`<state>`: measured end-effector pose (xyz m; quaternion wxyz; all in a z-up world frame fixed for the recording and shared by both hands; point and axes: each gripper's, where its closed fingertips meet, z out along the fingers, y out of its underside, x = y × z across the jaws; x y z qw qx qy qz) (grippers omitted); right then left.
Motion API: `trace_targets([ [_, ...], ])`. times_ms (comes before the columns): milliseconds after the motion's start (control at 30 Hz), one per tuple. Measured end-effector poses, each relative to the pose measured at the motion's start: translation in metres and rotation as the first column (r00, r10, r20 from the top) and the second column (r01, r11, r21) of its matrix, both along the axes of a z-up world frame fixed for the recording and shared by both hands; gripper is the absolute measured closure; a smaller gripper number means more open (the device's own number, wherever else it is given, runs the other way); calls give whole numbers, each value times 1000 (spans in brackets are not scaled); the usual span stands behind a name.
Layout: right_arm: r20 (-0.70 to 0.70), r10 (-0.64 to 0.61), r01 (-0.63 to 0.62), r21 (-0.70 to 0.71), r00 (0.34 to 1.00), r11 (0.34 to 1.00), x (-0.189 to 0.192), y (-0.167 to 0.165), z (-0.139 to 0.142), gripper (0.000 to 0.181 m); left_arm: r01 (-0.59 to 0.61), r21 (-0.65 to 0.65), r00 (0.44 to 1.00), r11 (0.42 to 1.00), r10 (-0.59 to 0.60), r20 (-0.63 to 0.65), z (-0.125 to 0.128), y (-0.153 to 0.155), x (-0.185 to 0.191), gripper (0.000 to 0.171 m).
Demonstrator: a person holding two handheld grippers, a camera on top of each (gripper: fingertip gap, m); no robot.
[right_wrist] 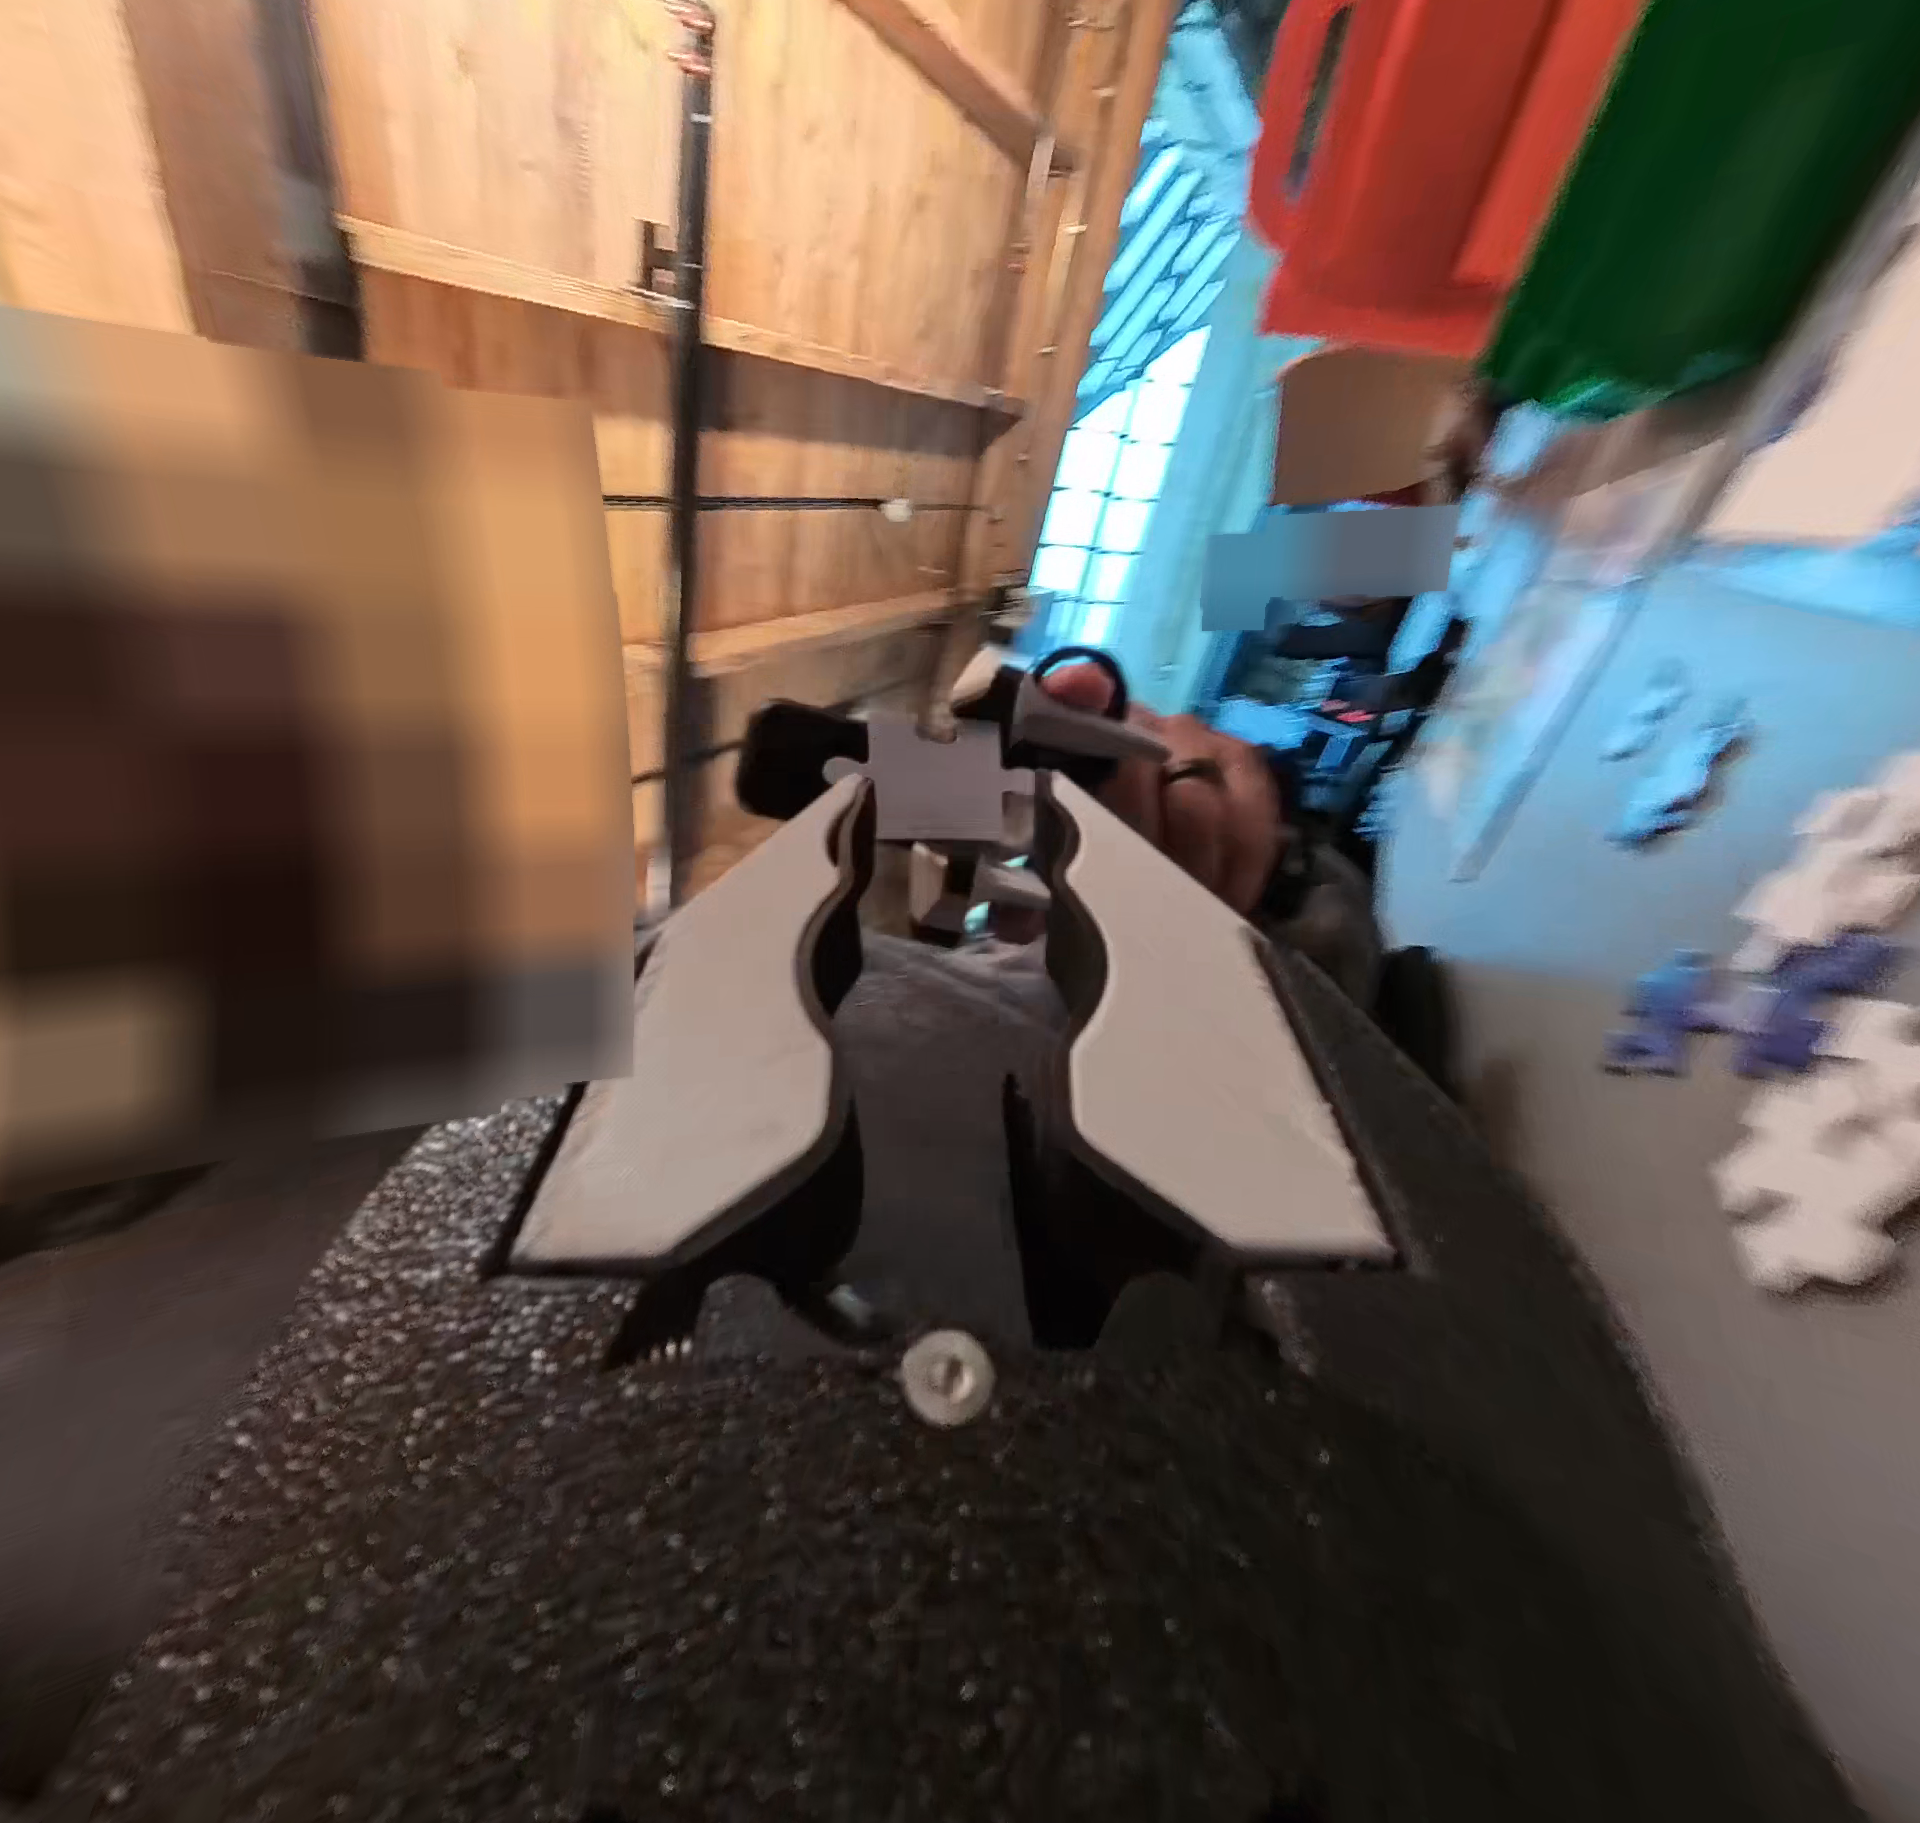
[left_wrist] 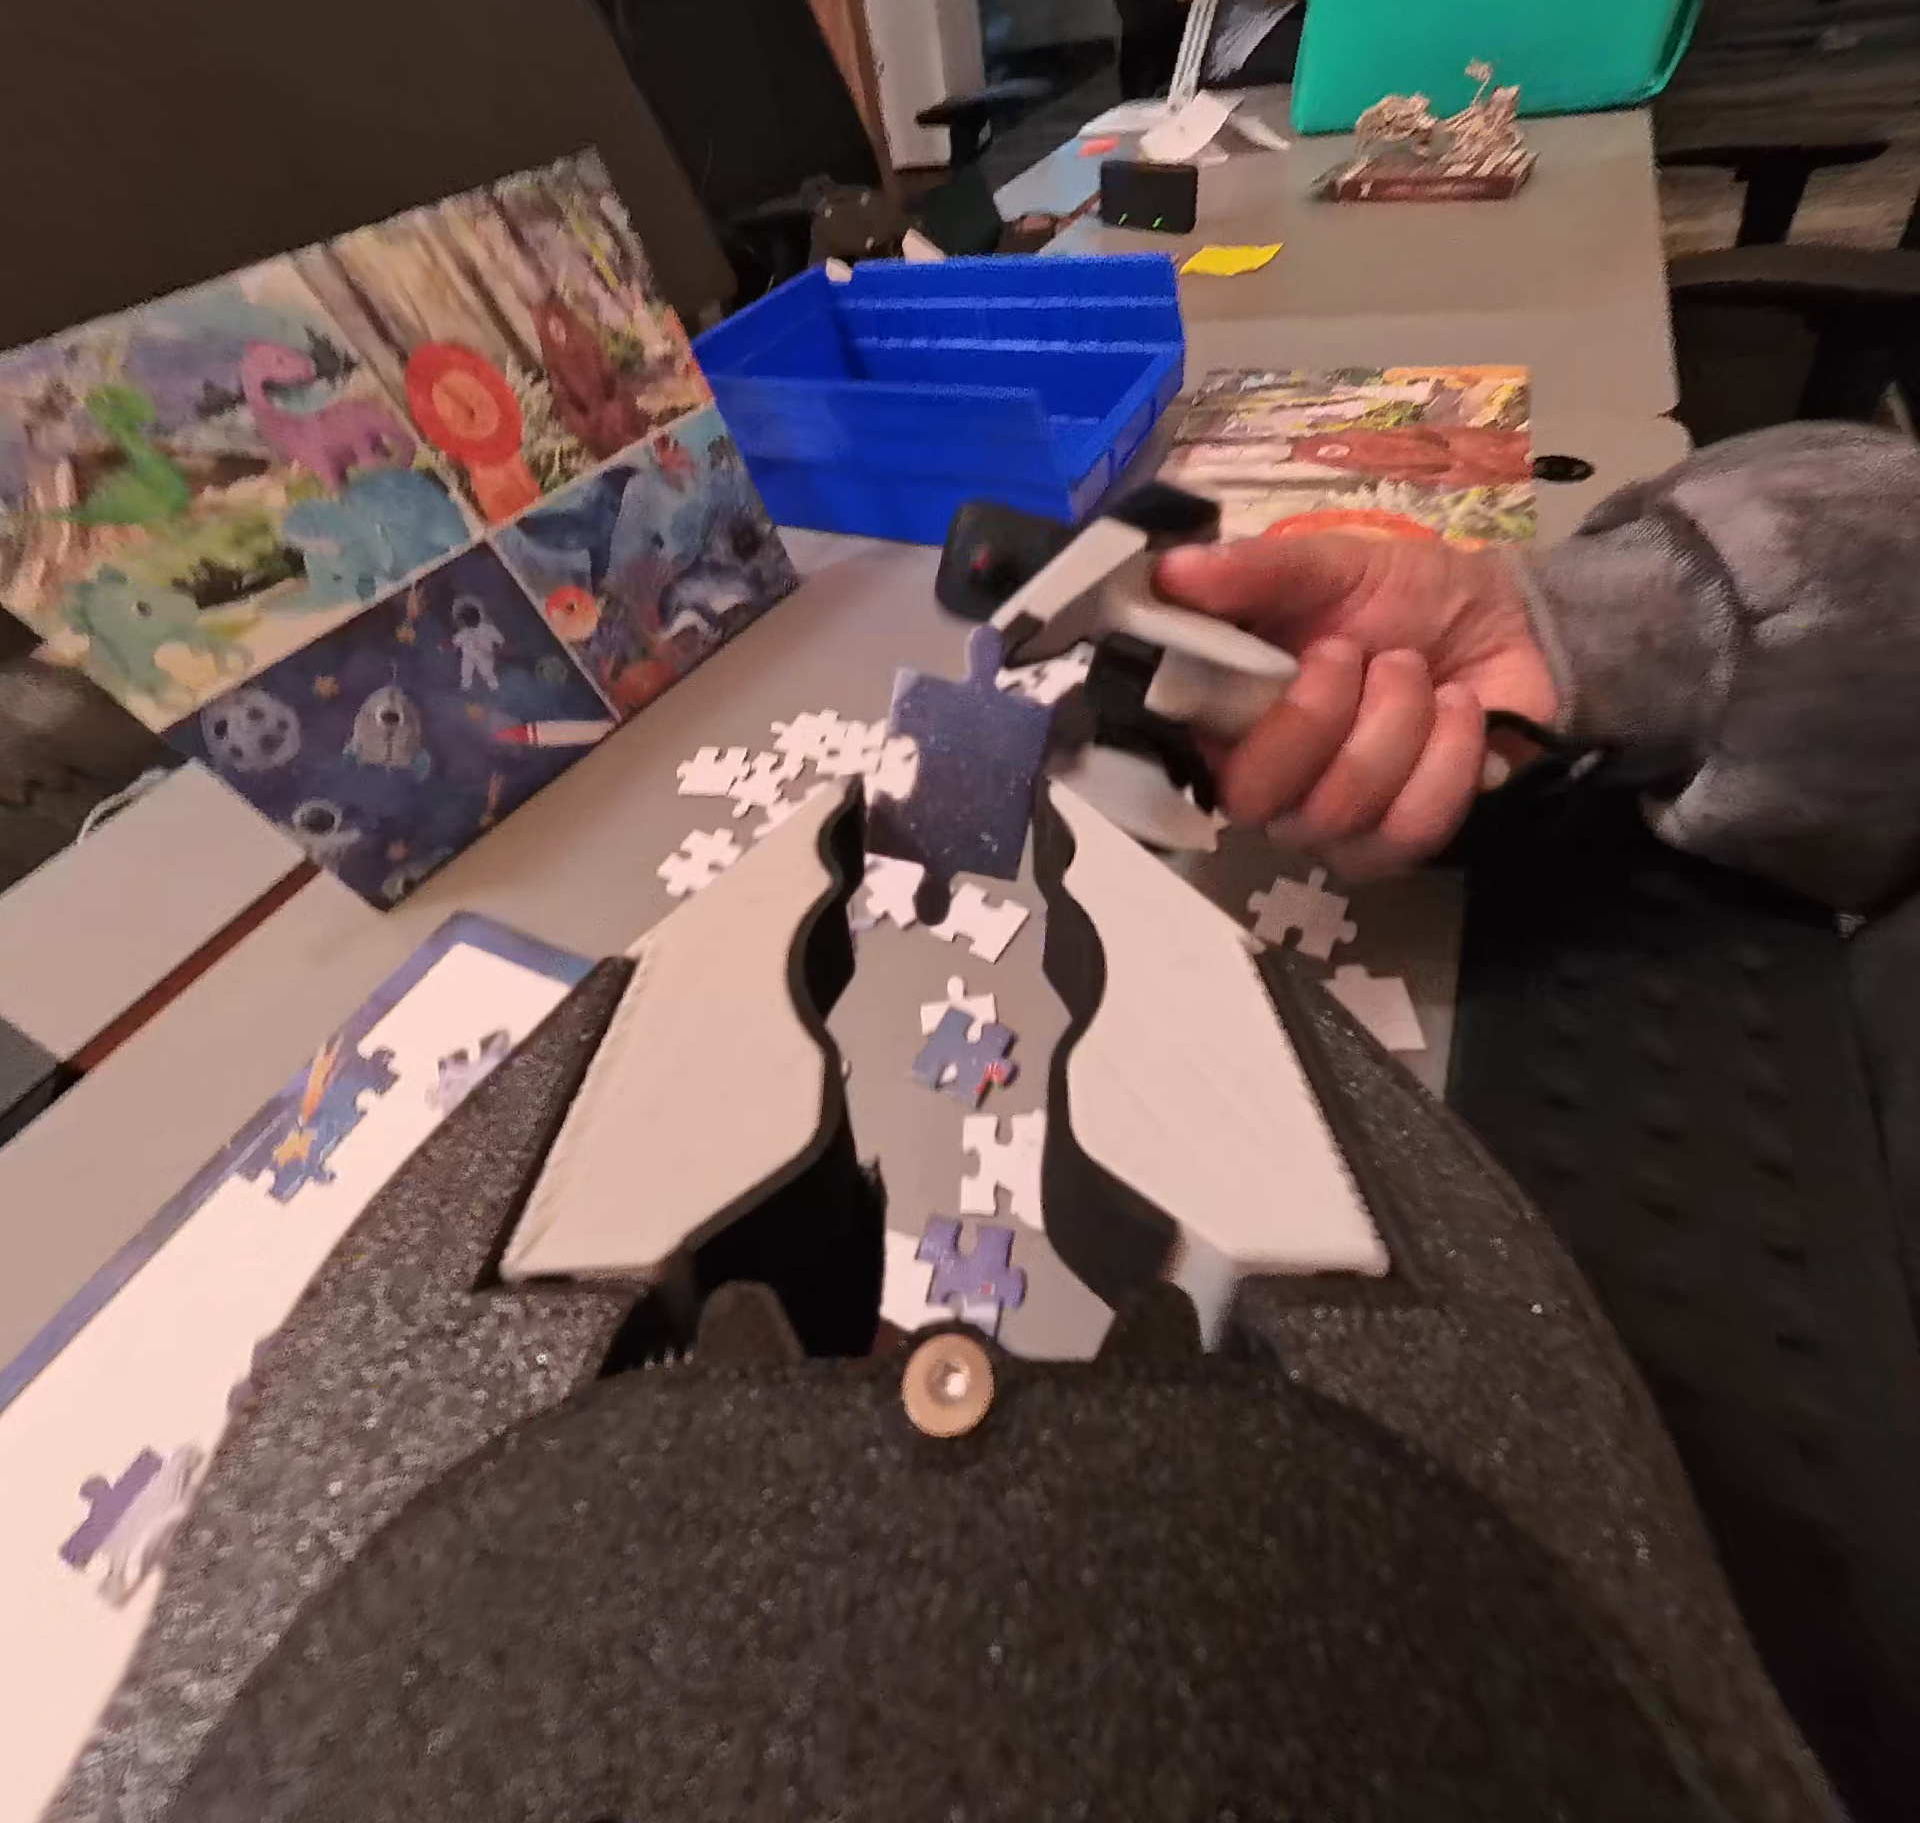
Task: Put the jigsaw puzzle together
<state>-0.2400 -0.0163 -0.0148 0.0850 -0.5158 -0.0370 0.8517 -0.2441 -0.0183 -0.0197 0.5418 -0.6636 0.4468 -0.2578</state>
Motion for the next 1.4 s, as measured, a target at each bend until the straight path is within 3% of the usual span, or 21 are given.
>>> trace_targets([
  [33, 59, -44, 42, 34, 997, 999, 5, 8, -6, 151, -23, -18, 1000, 1000, 23, -14, -6, 3, -5, 140],
  [133, 254, -207, 165, 175, 945, 971, 20, 40, -31, 151, -133, -86, 989, 987, 126, -82, -32, 18, -28, 140],
  [200, 453, -405, 243, 374, 794, 895, 31, 67, -64, 152, -237, -139, 963, 962, 213, -166, -57, 32, -50, 140],
  [267, 543, -583, 264, 554, 605, 790, 46, 89, -88, 153, -344, -174, 917, 923, 290, -274, -82, 41, -77, 140],
  [333, 579, -694, 205, 686, 428, 698, 60, 100, -101, 151, -423, -193, 867, 886, 334, -369, -103, 41, -108, 140],
  [433, 528, -791, 108, 807, 307, 581, 70, 101, -97, 152, -457, -272, 840, 847, 310, -445, -118, 24, -146, 140],
  [533, 487, -822, 116, 835, 296, 537, 69, 100, -89, 156, -483, -325, 799, 813, 257, -544, -128, 5, -183, 140],
  [667, 487, -820, 123, 833, 301, 540, 68, 102, -89, 157, -528, -323, 703, 786, 191, -685, -139, -12, -226, 139],
  [800, 500, -816, 131, 824, 289, 551, 71, 102, -92, 157, -394, -448, 800, 802, 60, -596, -134, -35, -200, 140],
  [900, 503, -816, 140, 820, 286, 554, 72, 102, -93, 157, -315, -462, 772, 829, -60, -633, -149, -54, -182, 139],
  [1000, 499, -819, 140, 823, 282, 550, 72, 101, -92, 156, -283, -473, 775, 835, -92, -626, -157, -58, -168, 136],
  [1067, 507, -815, 115, 826, 279, 553, 70, 99, -95, 157, -295, -462, 791, 836, -57, -609, -154, -52, -165, 124],
  [1133, 510, -816, 86, 832, 271, 548, 66, 97, -98, 157, -342, -421, 802, 840, 28, -597, -147, -36, -169, 123],
  [1300, 508, -818, 62, 839, 268, 541, 62, 96, -99, 157, -561, -317, 757, 764, 320, -570, -145, -1, -180, 128],
  [1400, 516, -813, 71, 831, 269, 551, 63, 97, -101, 157, -559, -351, 782, 751, 336, -525, -150, -8, -164, 128],
])
